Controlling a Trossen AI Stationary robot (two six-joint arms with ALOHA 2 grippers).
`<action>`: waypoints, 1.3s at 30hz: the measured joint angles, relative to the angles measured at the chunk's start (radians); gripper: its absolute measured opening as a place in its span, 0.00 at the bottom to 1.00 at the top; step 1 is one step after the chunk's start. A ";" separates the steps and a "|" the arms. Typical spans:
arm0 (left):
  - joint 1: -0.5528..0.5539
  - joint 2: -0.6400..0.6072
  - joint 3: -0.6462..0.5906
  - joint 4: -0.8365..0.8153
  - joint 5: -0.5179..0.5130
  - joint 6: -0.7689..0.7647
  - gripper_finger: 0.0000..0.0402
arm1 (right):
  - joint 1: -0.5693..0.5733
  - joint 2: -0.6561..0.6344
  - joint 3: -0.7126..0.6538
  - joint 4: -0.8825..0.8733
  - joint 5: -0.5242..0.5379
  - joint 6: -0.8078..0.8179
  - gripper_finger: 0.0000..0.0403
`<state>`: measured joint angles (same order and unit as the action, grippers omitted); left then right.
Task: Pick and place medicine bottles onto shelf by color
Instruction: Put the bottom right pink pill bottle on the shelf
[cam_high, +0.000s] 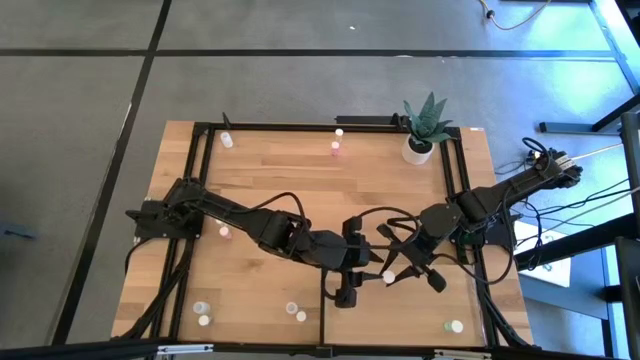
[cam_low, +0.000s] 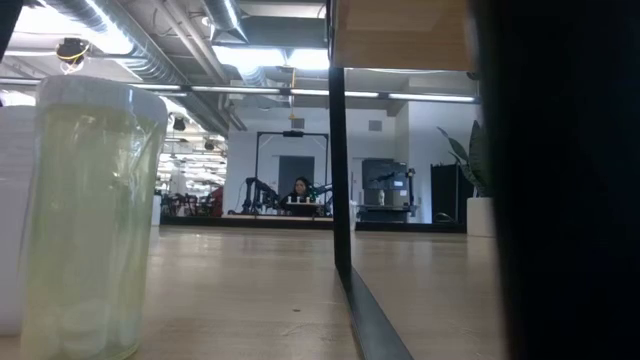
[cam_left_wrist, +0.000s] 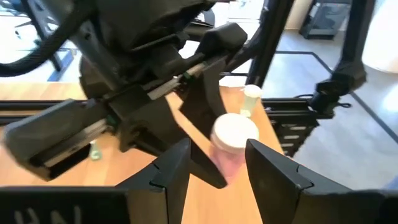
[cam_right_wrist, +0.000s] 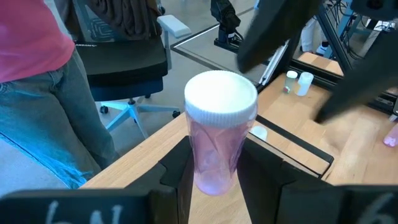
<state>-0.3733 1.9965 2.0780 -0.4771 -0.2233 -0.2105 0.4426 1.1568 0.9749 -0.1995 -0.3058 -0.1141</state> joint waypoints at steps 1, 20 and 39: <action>0.000 0.000 0.000 -0.001 0.008 0.000 0.37 | 0.000 0.000 0.000 0.000 0.000 0.000 0.28; -0.002 0.010 0.000 0.004 -0.003 0.011 0.37 | 0.000 0.000 0.000 0.000 0.043 0.000 0.28; -0.002 0.025 0.001 0.027 -0.004 0.116 0.37 | 0.000 -0.001 0.000 0.006 0.044 0.000 0.28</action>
<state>-0.3756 2.0212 2.0789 -0.4504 -0.2271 -0.0947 0.4423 1.1561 0.9749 -0.1932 -0.2619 -0.1143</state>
